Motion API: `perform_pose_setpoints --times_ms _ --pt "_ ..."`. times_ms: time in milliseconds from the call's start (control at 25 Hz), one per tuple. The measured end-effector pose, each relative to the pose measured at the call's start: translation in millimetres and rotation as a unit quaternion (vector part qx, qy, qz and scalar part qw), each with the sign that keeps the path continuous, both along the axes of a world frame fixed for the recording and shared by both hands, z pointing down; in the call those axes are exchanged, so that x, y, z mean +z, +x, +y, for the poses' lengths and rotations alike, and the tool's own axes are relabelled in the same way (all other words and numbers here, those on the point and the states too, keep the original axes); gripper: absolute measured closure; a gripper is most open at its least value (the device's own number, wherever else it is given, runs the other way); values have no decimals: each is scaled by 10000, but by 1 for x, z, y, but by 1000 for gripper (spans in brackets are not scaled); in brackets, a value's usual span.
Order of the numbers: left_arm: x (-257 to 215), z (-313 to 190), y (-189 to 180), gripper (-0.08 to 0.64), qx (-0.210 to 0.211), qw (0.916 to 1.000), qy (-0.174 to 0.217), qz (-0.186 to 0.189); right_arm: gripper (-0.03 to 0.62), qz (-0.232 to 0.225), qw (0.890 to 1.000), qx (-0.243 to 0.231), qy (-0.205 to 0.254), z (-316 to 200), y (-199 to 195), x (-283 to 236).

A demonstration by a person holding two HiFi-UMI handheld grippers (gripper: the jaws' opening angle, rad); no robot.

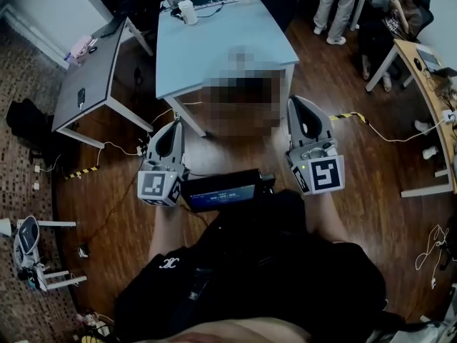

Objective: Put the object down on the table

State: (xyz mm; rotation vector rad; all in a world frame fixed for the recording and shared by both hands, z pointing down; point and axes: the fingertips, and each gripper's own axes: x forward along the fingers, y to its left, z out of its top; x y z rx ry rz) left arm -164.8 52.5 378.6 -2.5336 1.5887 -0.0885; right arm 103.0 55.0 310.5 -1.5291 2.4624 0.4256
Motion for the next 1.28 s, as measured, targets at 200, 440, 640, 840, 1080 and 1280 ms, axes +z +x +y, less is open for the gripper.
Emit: perform_pose_setpoints --times_ms 200,440,640,840,1080,1280 --pt "-19 7 18 555 -136 9998 132 56 614 215 9997 -126 -12 -5 8 2" --pt "-17 16 45 555 -230 9997 -4 70 614 171 9996 -178 -140 -5 35 1" --pt "-13 26 59 555 -298 9995 -56 -32 614 171 9992 -277 -239 1 45 9" --pt "-16 37 63 555 -360 9993 -60 -57 615 119 9990 -356 -243 9 50 7" --pt "-12 40 56 555 -392 9991 -176 43 614 156 9988 -365 -272 11 46 10" --pt "-11 44 52 555 -508 9985 -168 66 614 141 9989 -347 -267 16 51 12"
